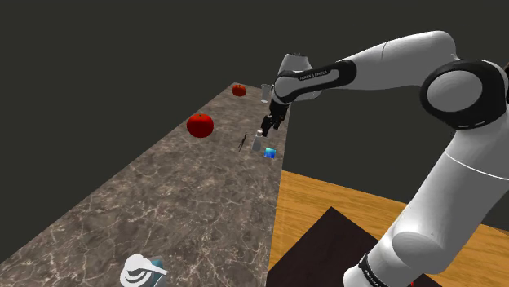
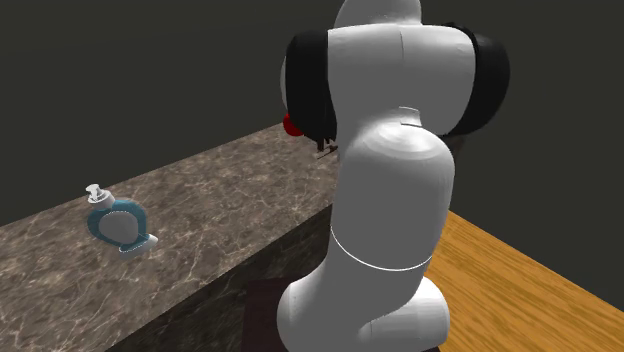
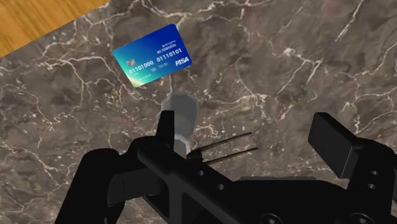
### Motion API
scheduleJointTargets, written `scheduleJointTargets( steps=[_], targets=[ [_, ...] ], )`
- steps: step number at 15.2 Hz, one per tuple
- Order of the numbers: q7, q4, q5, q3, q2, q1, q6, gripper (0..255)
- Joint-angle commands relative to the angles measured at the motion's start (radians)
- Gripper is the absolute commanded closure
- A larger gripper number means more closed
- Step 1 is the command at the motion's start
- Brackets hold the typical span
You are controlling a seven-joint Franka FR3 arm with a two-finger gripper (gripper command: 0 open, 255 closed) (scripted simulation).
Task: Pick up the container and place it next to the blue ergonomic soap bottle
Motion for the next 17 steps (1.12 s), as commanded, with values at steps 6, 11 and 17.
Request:
scheduleJointTargets(
  steps=[6, 11, 17],
  targets=[
    [-0.069, 0.263, 0.020, -0.006, 0.253, -0.027, 0.032, 0],
    [-0.078, 0.288, 0.026, -0.004, 0.313, -0.033, 0.072, 0],
    [-0.080, 0.283, 0.029, -0.003, 0.343, -0.035, 0.106, 0]
  ],
)
